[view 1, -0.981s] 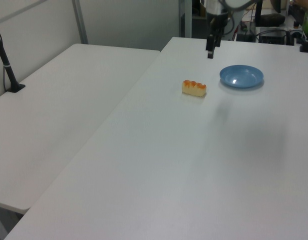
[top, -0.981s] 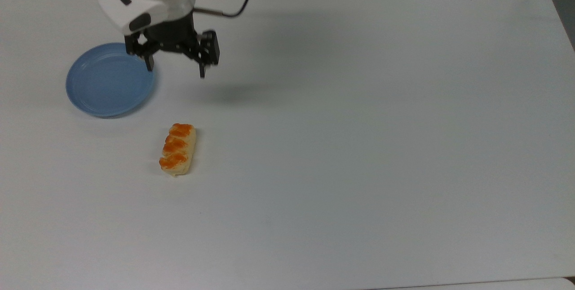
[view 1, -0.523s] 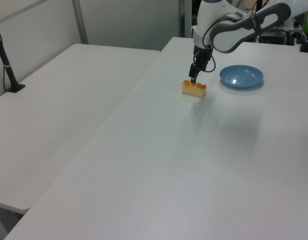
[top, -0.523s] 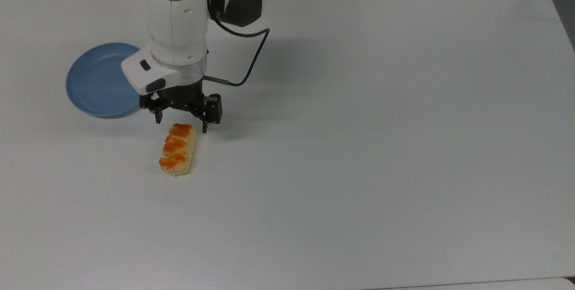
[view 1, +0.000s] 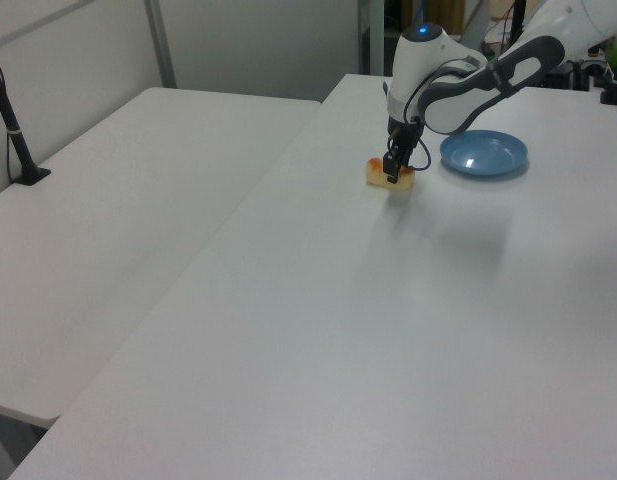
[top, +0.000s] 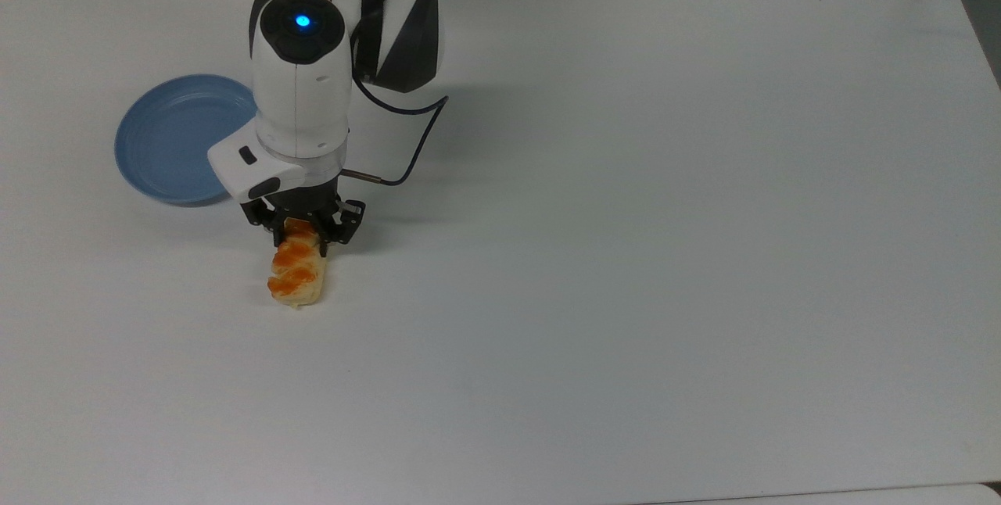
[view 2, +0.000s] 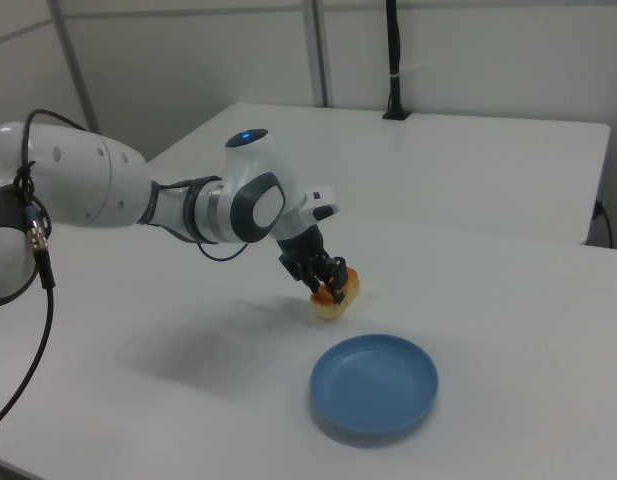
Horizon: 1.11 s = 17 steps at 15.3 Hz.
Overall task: Put the bread onto the plate
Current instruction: 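Move the open gripper over the bread roll and lower it, then carry the held bread roll over the blue plate and lower it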
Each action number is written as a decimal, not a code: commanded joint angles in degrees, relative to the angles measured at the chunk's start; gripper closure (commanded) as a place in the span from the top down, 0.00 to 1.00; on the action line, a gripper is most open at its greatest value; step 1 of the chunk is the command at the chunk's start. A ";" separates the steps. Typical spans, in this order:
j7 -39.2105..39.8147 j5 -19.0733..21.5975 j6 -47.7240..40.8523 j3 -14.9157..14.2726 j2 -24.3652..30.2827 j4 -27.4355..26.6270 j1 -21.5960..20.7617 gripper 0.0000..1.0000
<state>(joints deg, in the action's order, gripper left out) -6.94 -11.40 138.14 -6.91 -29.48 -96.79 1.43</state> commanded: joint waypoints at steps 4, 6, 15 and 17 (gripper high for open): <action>5.24 -0.82 -9.32 0.40 7.92 -0.68 3.74 0.25; 16.47 -0.55 -18.21 0.40 11.62 -1.56 6.55 0.22; 29.97 -3.97 -19.14 0.32 11.90 -7.18 13.68 0.22; 29.97 -4.42 -17.83 0.32 11.55 -7.97 14.39 0.22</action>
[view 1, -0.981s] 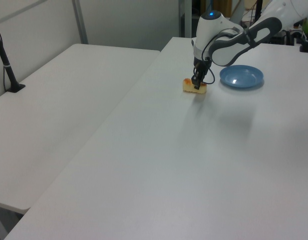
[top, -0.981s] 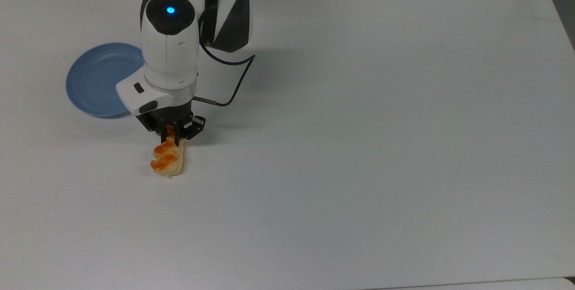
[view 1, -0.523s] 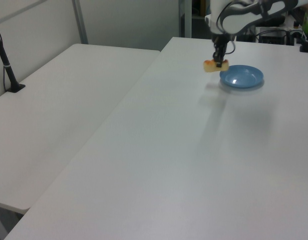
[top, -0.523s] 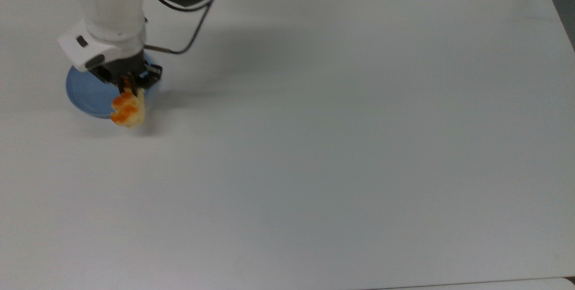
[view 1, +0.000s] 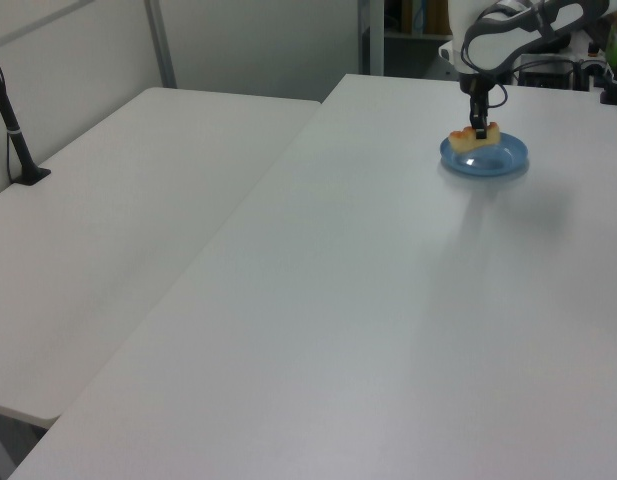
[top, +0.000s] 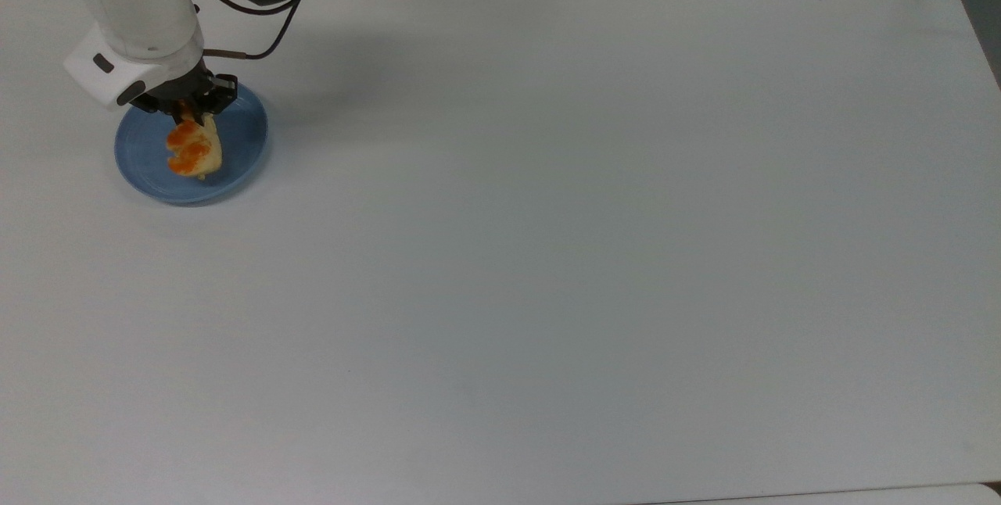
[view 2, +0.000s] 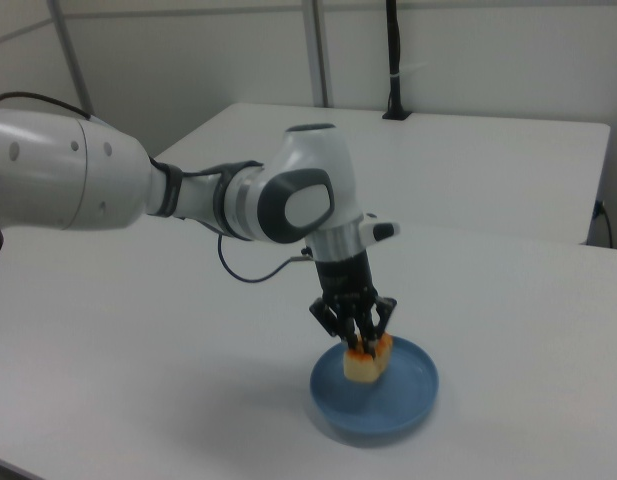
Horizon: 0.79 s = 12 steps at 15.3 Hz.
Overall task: Put the bread onto the plate
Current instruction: 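Open the gripper to release the bread onto the plate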
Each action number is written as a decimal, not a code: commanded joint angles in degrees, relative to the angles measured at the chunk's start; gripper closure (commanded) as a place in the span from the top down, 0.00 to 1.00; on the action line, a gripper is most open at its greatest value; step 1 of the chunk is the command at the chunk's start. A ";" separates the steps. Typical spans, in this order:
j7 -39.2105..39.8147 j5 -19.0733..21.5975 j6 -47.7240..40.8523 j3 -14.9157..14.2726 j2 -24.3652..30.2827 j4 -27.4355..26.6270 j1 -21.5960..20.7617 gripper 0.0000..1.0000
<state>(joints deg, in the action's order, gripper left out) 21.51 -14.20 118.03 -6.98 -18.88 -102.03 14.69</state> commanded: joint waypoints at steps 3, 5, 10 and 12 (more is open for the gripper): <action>1.51 -1.62 6.68 0.13 0.86 -4.49 2.27 0.24; 1.60 -1.70 6.78 0.13 0.68 -4.49 2.28 0.73; 0.72 -1.27 6.16 0.13 0.77 -4.14 2.28 1.00; 0.64 -0.92 5.90 0.13 1.30 -4.14 2.36 1.00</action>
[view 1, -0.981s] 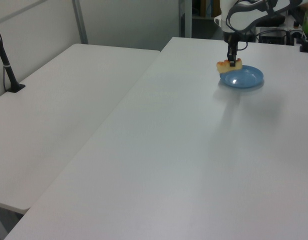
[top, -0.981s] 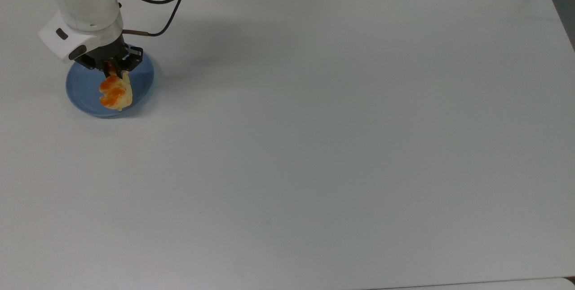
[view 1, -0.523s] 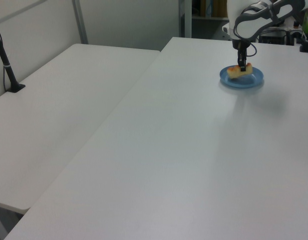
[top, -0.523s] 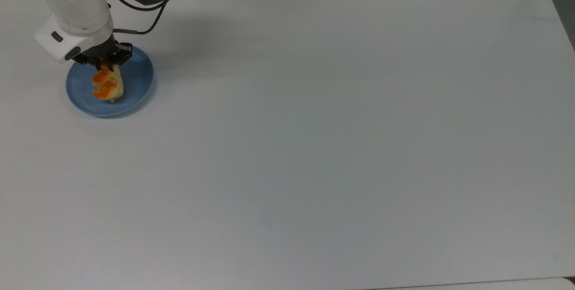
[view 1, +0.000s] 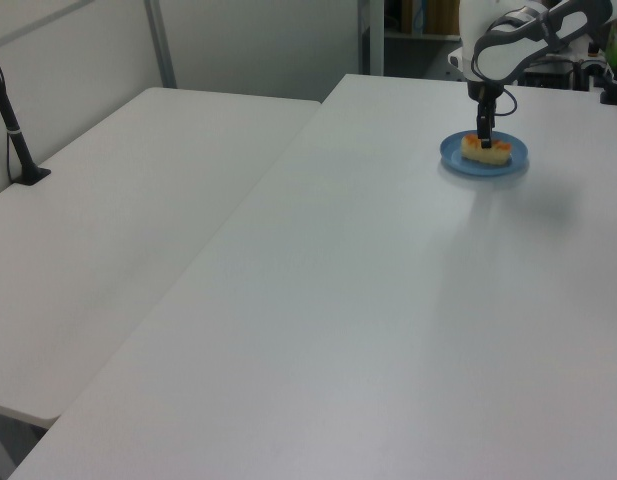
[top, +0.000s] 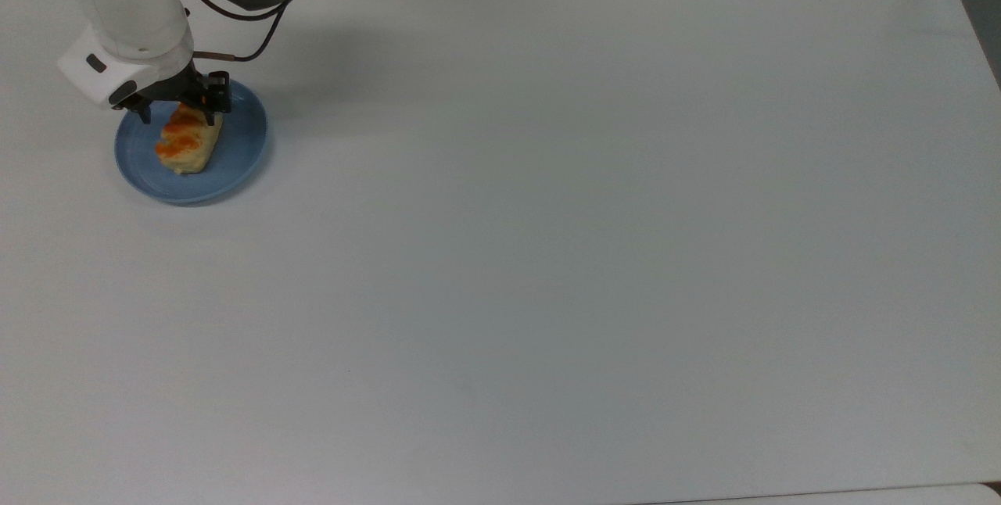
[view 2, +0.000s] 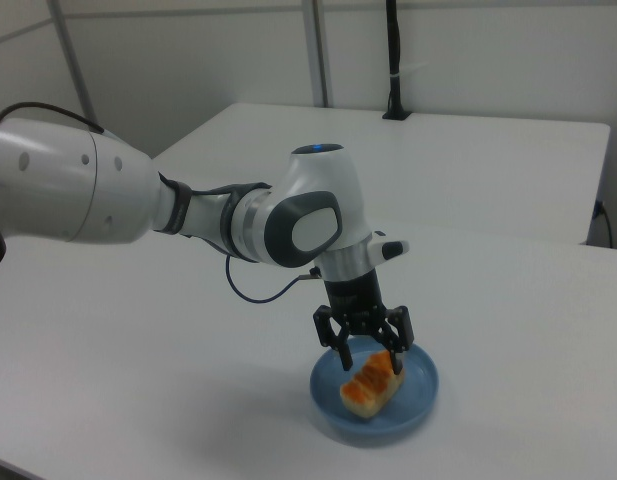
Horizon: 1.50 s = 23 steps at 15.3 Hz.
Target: Put the bread onto the plate
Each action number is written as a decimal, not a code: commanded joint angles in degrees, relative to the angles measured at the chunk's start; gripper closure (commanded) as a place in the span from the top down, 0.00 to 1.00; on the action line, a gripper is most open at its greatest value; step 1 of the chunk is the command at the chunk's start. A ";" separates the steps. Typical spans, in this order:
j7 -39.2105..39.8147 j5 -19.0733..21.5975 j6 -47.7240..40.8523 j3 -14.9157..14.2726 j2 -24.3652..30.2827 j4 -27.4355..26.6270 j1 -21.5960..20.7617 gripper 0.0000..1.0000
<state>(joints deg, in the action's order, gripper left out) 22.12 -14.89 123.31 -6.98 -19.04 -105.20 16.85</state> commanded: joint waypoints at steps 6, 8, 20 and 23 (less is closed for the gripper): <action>-10.05 5.99 -10.80 0.39 9.35 3.24 -0.76 1.00; -13.49 14.58 -12.82 0.13 14.88 3.86 -0.76 1.00; -17.05 16.84 -25.31 -9.81 21.68 12.92 -19.22 1.00; -13.86 16.21 -25.05 -9.37 21.15 12.83 -19.40 1.00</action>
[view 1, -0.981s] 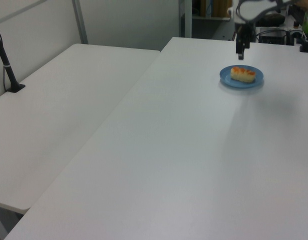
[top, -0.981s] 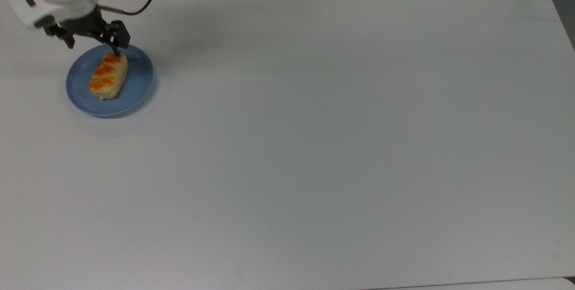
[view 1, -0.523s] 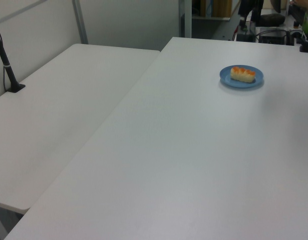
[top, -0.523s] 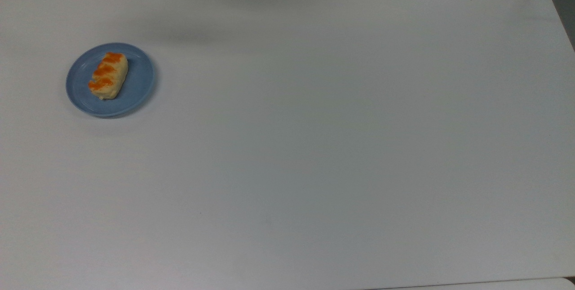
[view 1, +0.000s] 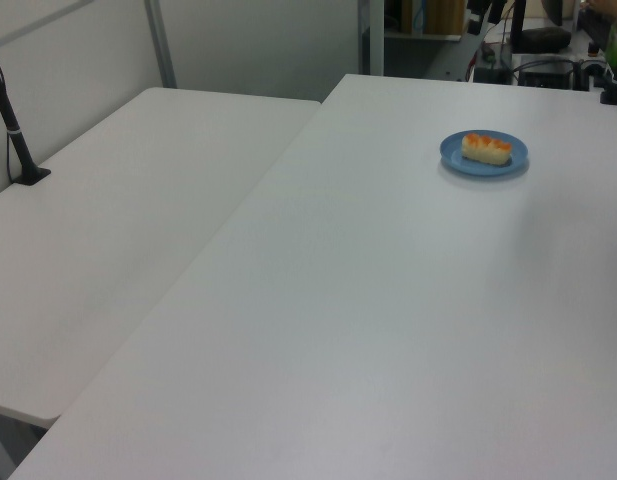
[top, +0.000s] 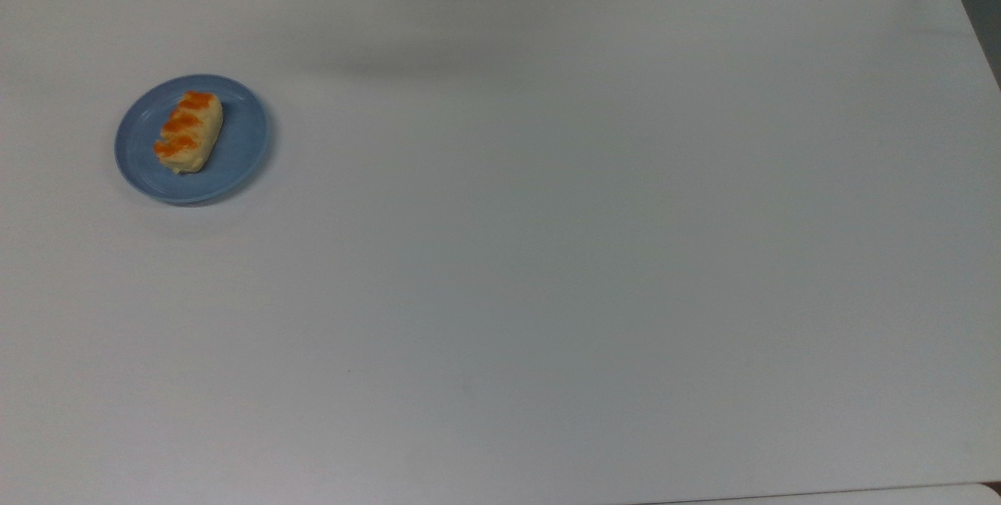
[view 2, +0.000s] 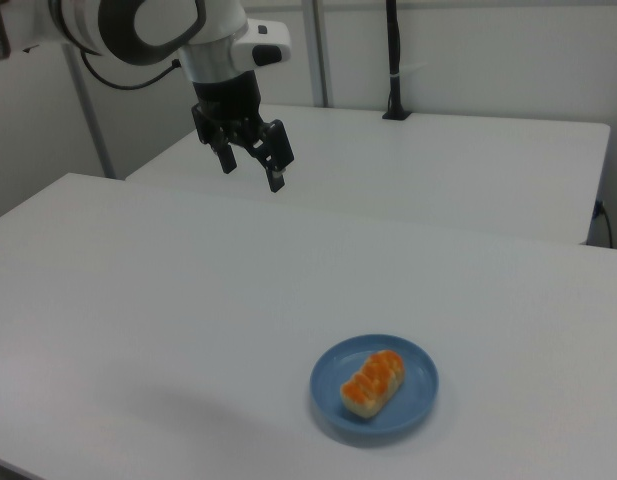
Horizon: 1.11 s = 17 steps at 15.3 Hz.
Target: Put the bread onto the plate
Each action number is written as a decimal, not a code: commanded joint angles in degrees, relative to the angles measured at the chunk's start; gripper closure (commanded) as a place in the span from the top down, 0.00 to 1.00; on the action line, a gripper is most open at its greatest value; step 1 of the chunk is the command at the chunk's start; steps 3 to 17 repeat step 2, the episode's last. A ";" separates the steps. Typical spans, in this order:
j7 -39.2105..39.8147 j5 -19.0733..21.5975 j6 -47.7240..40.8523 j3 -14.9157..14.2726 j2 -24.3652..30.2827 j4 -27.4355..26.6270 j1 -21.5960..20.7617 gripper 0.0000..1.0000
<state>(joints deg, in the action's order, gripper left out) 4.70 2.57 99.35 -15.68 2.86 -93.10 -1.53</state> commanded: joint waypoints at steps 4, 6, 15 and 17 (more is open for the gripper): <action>3.91 -1.25 -1.17 -0.49 -0.93 0.82 -1.45 1.00; 3.91 -1.25 -1.17 -0.49 -0.93 0.82 -1.45 1.00; 3.91 -1.25 -1.17 -0.49 -0.93 0.82 -1.45 1.00; 3.91 -1.25 -1.17 -0.49 -0.93 0.82 -1.45 1.00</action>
